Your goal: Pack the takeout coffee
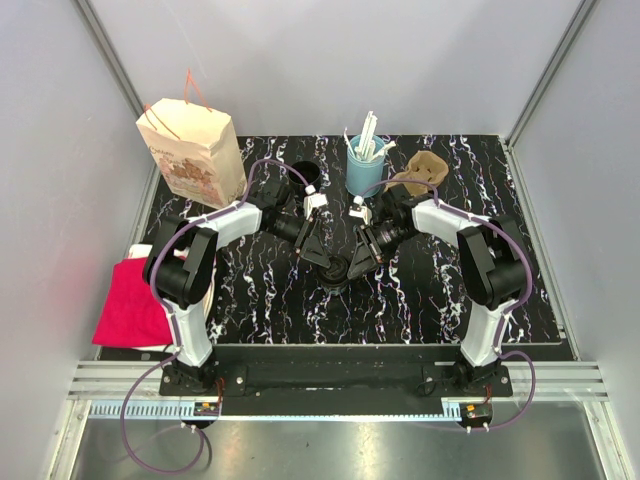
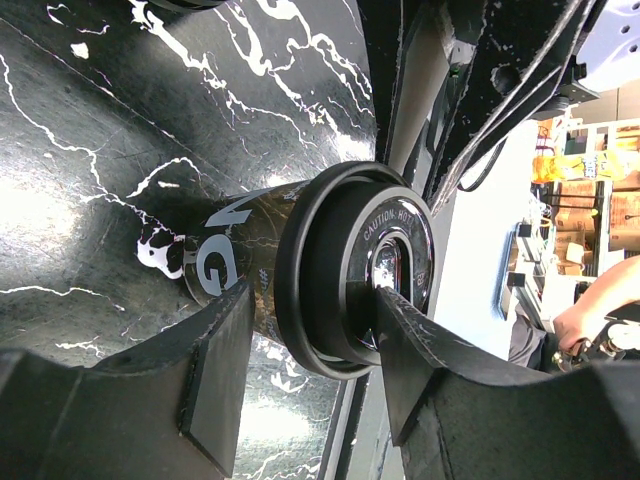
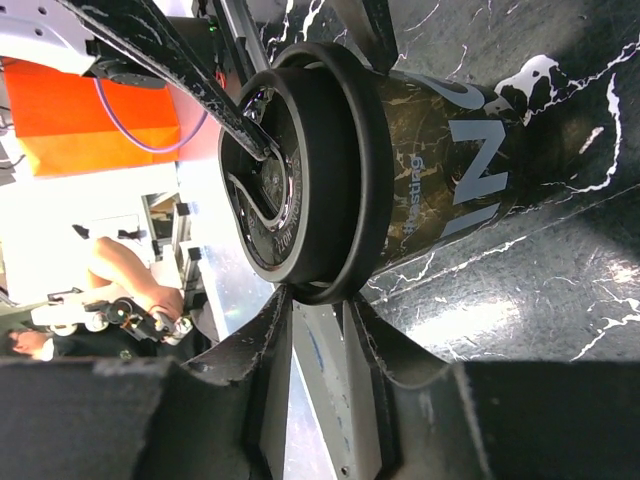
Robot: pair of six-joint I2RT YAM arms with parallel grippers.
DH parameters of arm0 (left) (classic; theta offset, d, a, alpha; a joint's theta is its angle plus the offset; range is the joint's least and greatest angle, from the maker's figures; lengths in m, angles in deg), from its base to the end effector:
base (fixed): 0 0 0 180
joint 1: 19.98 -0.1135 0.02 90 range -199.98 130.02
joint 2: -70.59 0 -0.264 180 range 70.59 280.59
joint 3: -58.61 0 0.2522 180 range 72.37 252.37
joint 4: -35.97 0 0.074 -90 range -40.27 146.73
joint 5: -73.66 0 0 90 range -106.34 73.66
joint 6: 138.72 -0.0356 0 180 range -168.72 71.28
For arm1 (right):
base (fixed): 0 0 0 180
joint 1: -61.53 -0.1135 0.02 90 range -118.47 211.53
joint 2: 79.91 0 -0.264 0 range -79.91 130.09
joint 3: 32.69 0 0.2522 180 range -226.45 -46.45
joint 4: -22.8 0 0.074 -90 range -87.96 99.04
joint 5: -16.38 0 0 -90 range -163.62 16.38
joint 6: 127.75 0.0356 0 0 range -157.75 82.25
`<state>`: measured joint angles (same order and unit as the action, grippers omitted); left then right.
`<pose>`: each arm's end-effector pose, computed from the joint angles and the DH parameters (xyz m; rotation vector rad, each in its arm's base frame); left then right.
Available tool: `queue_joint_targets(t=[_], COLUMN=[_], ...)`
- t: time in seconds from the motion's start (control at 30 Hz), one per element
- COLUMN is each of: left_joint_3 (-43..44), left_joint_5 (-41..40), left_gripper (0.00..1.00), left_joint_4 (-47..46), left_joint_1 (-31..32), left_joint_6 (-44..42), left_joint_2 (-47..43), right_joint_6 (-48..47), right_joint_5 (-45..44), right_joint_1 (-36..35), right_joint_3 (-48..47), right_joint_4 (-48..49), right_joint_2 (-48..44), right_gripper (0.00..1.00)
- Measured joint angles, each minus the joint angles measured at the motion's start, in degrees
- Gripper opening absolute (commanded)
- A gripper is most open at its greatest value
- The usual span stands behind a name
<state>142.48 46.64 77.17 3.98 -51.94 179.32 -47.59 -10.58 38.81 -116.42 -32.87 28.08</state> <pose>0.3254 -0.1793 0.1751 0.9002 2.3463 -1.5968 0.3080 0.1634 0.1722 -0.8773 2.4951 1.6356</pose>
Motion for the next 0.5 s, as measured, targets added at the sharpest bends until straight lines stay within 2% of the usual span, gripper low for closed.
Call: queue_joint_targets(t=[0.5], left_joint_3=[0.0], left_joint_5=[-0.6], left_gripper=[0.51], left_joint_4=[0.3], left_joint_1=[0.0], left_joint_6=[-0.2], left_joint_2=[-0.3], right_joint_6=[2.5], right_joint_5=[1.8], right_joint_1=[0.3], right_joint_3=[0.2], right_joint_4=[0.1], right_joint_2=[1.5], right_gripper=[0.16])
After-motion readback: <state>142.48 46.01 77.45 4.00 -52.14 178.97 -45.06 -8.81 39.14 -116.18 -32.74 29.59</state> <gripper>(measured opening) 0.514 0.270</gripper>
